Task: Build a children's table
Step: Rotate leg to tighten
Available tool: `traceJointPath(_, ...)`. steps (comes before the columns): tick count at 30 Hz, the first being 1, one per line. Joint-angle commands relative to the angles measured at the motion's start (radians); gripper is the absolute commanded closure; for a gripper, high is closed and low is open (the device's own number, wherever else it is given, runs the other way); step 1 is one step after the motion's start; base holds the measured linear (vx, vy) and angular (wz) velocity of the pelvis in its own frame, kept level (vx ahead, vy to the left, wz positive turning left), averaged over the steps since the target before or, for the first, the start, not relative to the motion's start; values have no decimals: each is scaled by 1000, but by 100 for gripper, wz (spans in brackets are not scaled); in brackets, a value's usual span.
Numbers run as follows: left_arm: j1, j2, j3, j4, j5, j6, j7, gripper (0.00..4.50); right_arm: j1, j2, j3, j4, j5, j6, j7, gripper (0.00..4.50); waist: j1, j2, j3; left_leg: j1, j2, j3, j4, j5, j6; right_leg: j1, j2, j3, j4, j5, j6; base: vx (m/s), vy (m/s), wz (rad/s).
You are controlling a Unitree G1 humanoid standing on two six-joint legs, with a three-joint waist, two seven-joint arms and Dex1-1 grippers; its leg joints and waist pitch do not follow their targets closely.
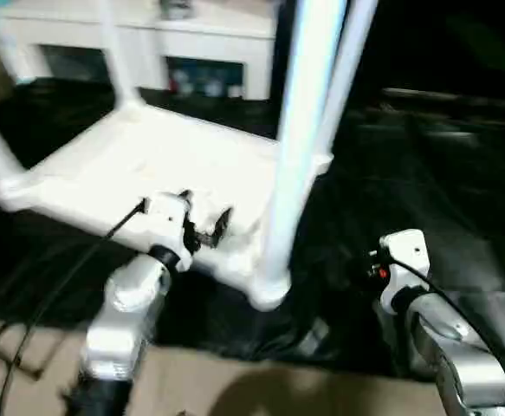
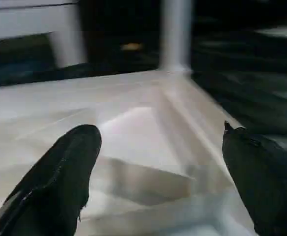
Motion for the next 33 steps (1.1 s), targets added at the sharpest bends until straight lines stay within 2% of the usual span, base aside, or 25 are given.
traceJointPath(1, -38, 47, -61, 57, 18, -6, -133, 7, 2, -37, -16, -23, 20, 0, 42, 135, 3, -2, -32, 13, 63, -14, -101, -312, 6, 18, -106, 62, -116, -441, -116, -73, 27, 2)
traceJointPath(2, -50, 67, -75, 70, 22, -9, -170, 7, 3, -53, -12, -24, 20, 0, 62, 135, 2, -1, -34, 10, 65, -12, -101, -302, 6, 20, -111, 62, -115, -445, -114, -73, 27, 2)
traceJointPath(3, -72, 94, -96, 86, 25, -12, -231, 7, 7, -84, -7, -24, 21, 2, 99, 135, 4, -4, -37, 1, 64, -9, -102, -264, 15, 24, -114, 62, -116, -440, -104, -51, 28, 0)
traceJointPath(4, -82, 103, -103, 95, 26, -15, -255, 7, 8, -94, -5, -24, 20, 2, 113, 135, 6, -1, -40, 1, 66, -7, -101, -247, 18, 22, -116, 62, -114, -424, -106, 0, 0, 0)
traceJointPath(5, -89, 109, -107, 101, 26, -16, -271, 7, 9, -102, -4, -24, 20, 3, 122, 135, 7, -1, -42, -1, 68, -2, -101, -230, 20, 20, -117, 61, -110, -368, -123, 0, 0, 0)
traceJointPath(7, -159, 157, -165, 155, 41, -21, -430, 22, 20, -175, 11, -30, 23, 3, 215, 135, 9, -10, -44, -1, 67, 5, -101, -226, 33, 17, -115, 62, -108, -333, -140, 0, 0, 0)
traceJointPath(10, -222, 175, -214, 231, 88, -72, -496, 33, 28, -227, 29, -39, 27, -1, 283, 135, 18, -8, -49, -5, 65, 9, -96, -177, 53, 21, -115, 61, -103, -267, -151, 0, 0, 0)
traceJointPath(11, -245, 178, -232, 260, 111, -95, -508, 52, 31, -244, 37, -46, 29, -1, 308, 135, 22, -9, -50, -10, 66, 9, -95, -145, 61, 25, -116, 60, -98, -214, -160, 0, 0, 0)
traceJointPath(14, -323, 169, -272, 371, 157, -169, -543, 84, 45, -306, 74, -91, 48, 9, 398, 135, 32, -10, -61, -14, 68, 11, -86, -66, 86, 34, -118, 57, -82, -73, -181, 0, 0, 0)
traceJointPath(15, -340, 164, -281, 395, 163, -179, -555, 84, 48, -315, 81, -98, 54, 13, 416, 135, 31, -2, -64, -17, 69, 10, -83, -35, 97, 34, -119, 55, -76, -4, -200, 0, 0, 0)
traceJointPath(16, -351, 161, -286, 410, 167, -184, -563, 97, 50, -320, 85, -101, 58, 15, 426, 135, 30, -6, -68, -19, 69, 10, -80, -15, 107, 36, -118, 53, -68, 63, -219, 0, 0, 0)
traceJointPath(17, -370, 156, -299, 437, 174, -191, -585, 119, 55, -332, 95, -109, 61, 19, 448, 135, 31, -1, -72, -19, 68, 10, -77, 1, 113, 38, -119, 53, -64, 101, -228, 0, 0, 0)
traceJointPath(19, -406, 148, -323, 488, 182, -193, -634, 124, 62, -351, 112, -118, 63, 25, 486, 135, 33, -4, -79, -25, 65, 13, -66, 65, 151, 37, -116, 51, -50, 245, -261, 26, 6, 1)
traceJointPath(20, -423, 144, -334, 518, 194, -203, -641, 131, 63, -357, 115, -120, 63, 25, 496, 135, 34, 1, -77, -26, 65, 14, -65, 63, 157, 35, -116, 50, -50, 251, -269, 0, 0, 0)
traceJointPath(21, -436, 141, -341, 541, 203, -212, -646, 143, 64, -361, 118, -121, 63, 25, 503, 135, 34, -1, -75, -26, 65, 14, -66, 54, 162, 35, -116, 49, -54, 241, -270, 0, 0, 0)
traceJointPath(22, -459, 133, -348, 585, 217, -230, -653, 156, 64, -366, 119, -121, 63, 24, 511, 135, 36, 2, -71, -26, 68, 13, -70, 4, 155, 36, -120, 49, -62, 171, -275, 0, 0, 0)
traceJointPath(23, -476, 127, -351, 618, 227, -242, -657, 156, 63, -369, 120, -122, 63, 24, 515, 135, 35, 0, -69, -25, 68, 14, -71, -13, 150, 37, -119, 48, -66, 143, -272, 0, 0, 0)
traceJointPath(24, -500, 116, -352, 668, 236, -262, -661, 171, 63, -373, 119, -124, 67, 26, 519, 135, 37, 2, -69, -22, 71, 12, -73, -33, 136, 37, -122, 49, -68, 112, -272, 0, 0, 0)
traceJointPath(28, -547, 97, -352, 753, 249, -284, -669, 195, 65, -383, 117, -134, 76, 37, 527, 135, 39, 2, -63, -17, 74, 12, -80, -88, 101, 38, -124, 51, -79, 15, -265, 0, 0, 0)
traceJointPath(29, -557, 92, -351, 772, 249, -288, -670, 212, 66, -385, 117, -136, 79, 39, 531, 135, 40, 1, -63, -17, 74, 12, -80, -88, 99, 39, -125, 52, -78, 15, -266, 0, 0, 0)
traceJointPath(31, -575, 84, -352, 803, 252, -292, -673, 217, 70, -390, 119, -142, 84, 44, 540, 135, 40, -1, -63, -18, 72, 13, -79, -87, 99, 40, -124, 52, -79, 13, -266, 0, 0, 0)
traceJointPath(32, -585, 79, -352, 823, 255, -296, -675, 217, 71, -392, 121, -143, 86, 47, 545, 135, 43, 7, -65, -18, 73, 11, -78, -81, 99, 40, -125, 52, -76, 22, -267, 0, 0, 0)
traceJointPath(33, -596, 73, -352, 847, 259, -306, -677, 228, 71, -393, 121, -144, 86, 48, 549, 135, 42, 2, -65, -20, 72, 12, -78, -71, 103, 41, -123, 52, -77, 42, -267, 0, 0, 0)
